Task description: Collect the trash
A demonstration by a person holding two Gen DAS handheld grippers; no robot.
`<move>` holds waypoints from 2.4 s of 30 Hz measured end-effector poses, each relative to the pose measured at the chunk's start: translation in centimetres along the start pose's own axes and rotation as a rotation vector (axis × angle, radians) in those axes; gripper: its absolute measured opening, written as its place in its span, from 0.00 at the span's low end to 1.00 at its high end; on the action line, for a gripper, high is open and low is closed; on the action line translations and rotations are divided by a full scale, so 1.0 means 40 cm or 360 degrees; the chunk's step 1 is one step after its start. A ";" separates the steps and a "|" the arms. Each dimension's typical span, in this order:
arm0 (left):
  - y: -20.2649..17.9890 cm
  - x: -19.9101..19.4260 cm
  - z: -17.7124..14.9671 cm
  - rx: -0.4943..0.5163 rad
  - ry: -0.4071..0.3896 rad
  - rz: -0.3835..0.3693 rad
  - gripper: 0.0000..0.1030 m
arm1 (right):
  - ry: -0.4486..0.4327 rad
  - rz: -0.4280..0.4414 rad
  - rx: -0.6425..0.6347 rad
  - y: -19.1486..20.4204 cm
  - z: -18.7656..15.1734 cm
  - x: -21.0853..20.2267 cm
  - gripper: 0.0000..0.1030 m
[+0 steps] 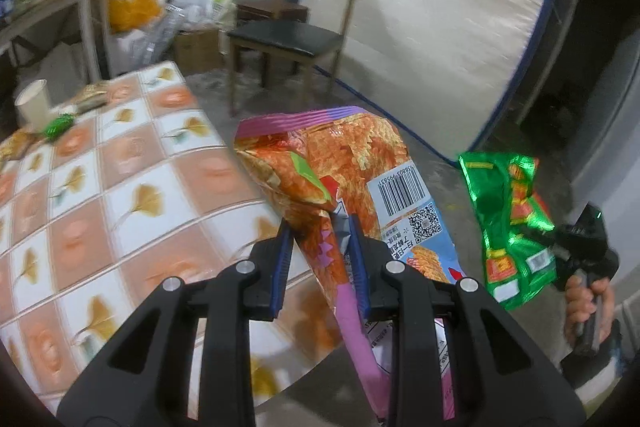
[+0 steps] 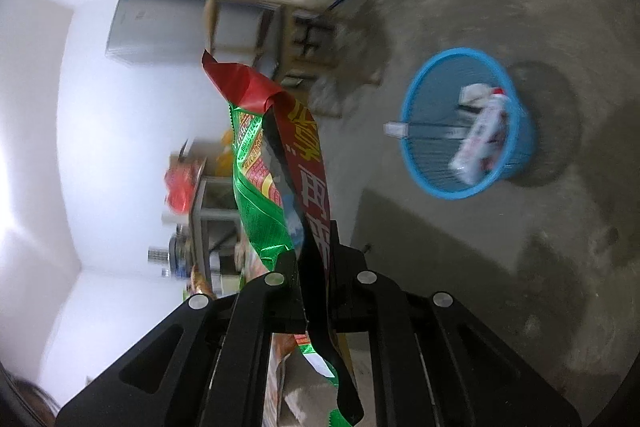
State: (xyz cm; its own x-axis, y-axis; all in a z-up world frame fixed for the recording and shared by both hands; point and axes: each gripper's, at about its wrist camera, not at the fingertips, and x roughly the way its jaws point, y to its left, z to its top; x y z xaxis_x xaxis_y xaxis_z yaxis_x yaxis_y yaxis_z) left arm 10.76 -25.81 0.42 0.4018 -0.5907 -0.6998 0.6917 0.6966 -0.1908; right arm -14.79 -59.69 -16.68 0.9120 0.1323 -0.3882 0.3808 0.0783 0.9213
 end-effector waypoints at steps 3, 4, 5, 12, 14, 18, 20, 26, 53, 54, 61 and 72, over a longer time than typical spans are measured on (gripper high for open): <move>-0.038 0.079 0.030 0.0017 0.0049 -0.0050 0.25 | -0.0071 -0.0040 0.0087 -0.052 0.017 -0.026 0.06; -0.053 0.107 0.037 0.0025 0.0068 -0.0057 0.25 | -0.0091 -0.0047 0.0112 -0.067 0.023 -0.032 0.06; -0.064 0.128 0.045 0.0031 0.0085 -0.0063 0.25 | -0.0106 -0.0052 0.0132 -0.079 0.026 -0.034 0.06; -0.148 0.272 0.079 0.0021 0.0188 -0.0177 0.25 | -0.0193 -0.0125 0.0256 -0.145 0.062 0.005 0.06; -0.171 0.310 0.088 0.0031 0.0202 -0.0220 0.25 | -0.0205 -0.0146 0.0286 -0.157 0.076 0.031 0.06; -0.205 0.378 0.103 0.0031 0.0249 -0.0263 0.25 | -0.0246 -0.0185 0.0317 -0.176 0.123 0.084 0.07; -0.212 0.393 0.108 0.0027 0.0258 -0.0265 0.25 | -0.0245 -0.0191 0.0346 -0.186 0.143 0.113 0.08; -0.201 0.416 0.104 -0.0005 0.0285 -0.0252 0.25 | -0.0213 -0.0311 0.0345 -0.211 0.233 0.240 0.29; -0.288 0.603 0.067 -0.0135 0.0547 -0.0185 0.77 | -0.0225 -0.0603 0.0562 -0.497 -0.103 -0.091 0.59; -0.277 0.570 0.069 -0.0136 0.0515 -0.0183 0.77 | -0.0217 -0.0620 0.0549 -0.498 -0.107 -0.086 0.59; -0.208 0.328 0.098 -0.0100 0.0260 -0.0182 0.79 | -0.0133 -0.0613 0.0247 -0.350 -0.081 -0.006 0.59; -0.052 -0.084 0.005 -0.0031 -0.0116 -0.0034 0.89 | -0.0119 -0.0771 -0.0699 0.098 -0.141 0.075 0.68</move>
State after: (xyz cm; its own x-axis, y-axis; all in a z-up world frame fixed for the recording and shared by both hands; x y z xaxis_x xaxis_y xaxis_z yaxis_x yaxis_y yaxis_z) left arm 8.08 -25.37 3.28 0.4300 -0.6330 -0.6437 0.6889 0.6909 -0.2192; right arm -11.43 -53.42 -14.35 0.6672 -0.0869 -0.7398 0.6678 0.5098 0.5424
